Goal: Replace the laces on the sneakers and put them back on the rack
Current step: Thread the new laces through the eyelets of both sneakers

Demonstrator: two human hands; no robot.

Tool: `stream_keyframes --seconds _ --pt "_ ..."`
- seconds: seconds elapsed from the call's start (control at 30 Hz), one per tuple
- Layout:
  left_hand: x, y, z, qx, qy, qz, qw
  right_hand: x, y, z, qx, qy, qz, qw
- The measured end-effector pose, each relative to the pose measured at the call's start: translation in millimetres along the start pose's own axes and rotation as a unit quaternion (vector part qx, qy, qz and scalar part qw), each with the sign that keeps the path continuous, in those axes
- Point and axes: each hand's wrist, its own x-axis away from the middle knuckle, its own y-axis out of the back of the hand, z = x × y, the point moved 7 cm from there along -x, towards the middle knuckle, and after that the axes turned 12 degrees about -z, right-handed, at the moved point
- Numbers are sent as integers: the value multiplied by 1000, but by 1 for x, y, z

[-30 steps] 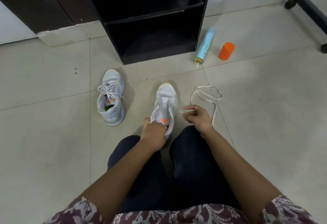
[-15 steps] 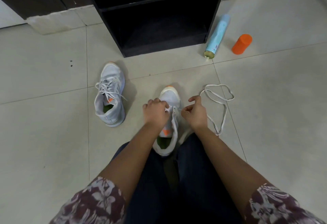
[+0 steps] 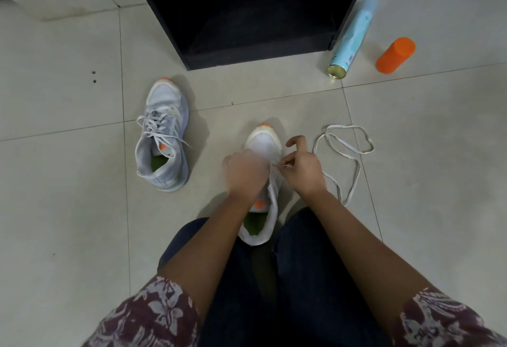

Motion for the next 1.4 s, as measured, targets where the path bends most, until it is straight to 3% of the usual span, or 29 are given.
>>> stream_keyframes --seconds 0.17,0.27,0.43,0.5,0.6,0.73,0.93,1.17,1.3,1.4 --pt "0 -2 5 43 18 -18 999 3 0 -11 -79 -82 -5 994" --pt "1 -2 5 44 21 -14 999 1 0 -5 -64 -48 -12 997" --pt "1 -3 3 31 21 -4 999 1 -6 15 44 86 21 995" --pt "1 -3 5 39 22 -4 999 0 -6 17 43 92 20 995" --pt "1 -2 8 64 31 -12 997 -3 -3 2 -59 -18 -15 998" --pt "1 -3 6 60 36 -19 997 3 -11 -20 -223 -184 -15 957" --pt "5 -10 0 -8 -4 -4 1000 1 -17 -11 -219 -185 -20 958" --pt "6 -11 3 -11 4 -19 1000 6 -24 -23 -250 -293 -29 922" --pt "5 -10 -3 -65 -28 10 997 -5 -19 -6 -201 -199 -24 959" --pt "5 4 -11 -126 -64 24 990 -15 -21 7 -92 -115 12 989"
